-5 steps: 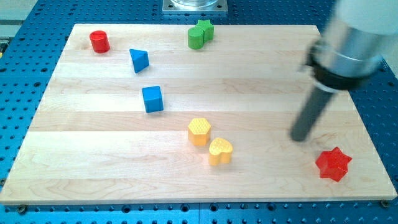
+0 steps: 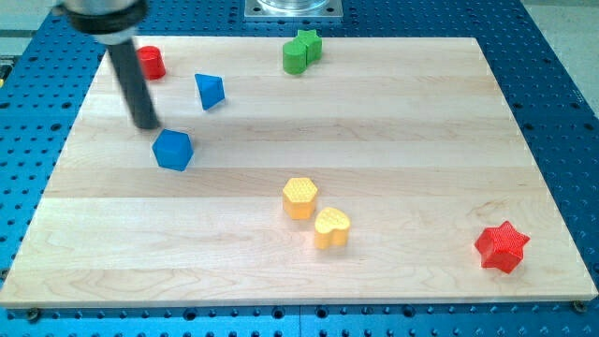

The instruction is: Push the red circle into the red star

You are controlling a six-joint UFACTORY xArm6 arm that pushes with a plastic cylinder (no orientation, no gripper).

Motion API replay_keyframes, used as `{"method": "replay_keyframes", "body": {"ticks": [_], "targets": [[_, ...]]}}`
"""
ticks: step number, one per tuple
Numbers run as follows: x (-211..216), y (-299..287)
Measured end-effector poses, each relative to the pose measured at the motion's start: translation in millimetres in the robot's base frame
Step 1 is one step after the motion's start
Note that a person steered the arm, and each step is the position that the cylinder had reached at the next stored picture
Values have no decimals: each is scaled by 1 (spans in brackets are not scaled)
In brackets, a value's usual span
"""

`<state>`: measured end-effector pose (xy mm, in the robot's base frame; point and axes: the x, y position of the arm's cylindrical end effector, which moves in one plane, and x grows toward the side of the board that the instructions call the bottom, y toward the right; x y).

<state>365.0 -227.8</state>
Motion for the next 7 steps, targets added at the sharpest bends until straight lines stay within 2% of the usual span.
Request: {"method": "replay_keyframes", "body": {"ticks": [1,2,3,4,5,6,7], "targets": [[-65,-6],[-97,-41],[-112,-6],[-102,109],[-65,186],[-27,189],[-48,159]]}}
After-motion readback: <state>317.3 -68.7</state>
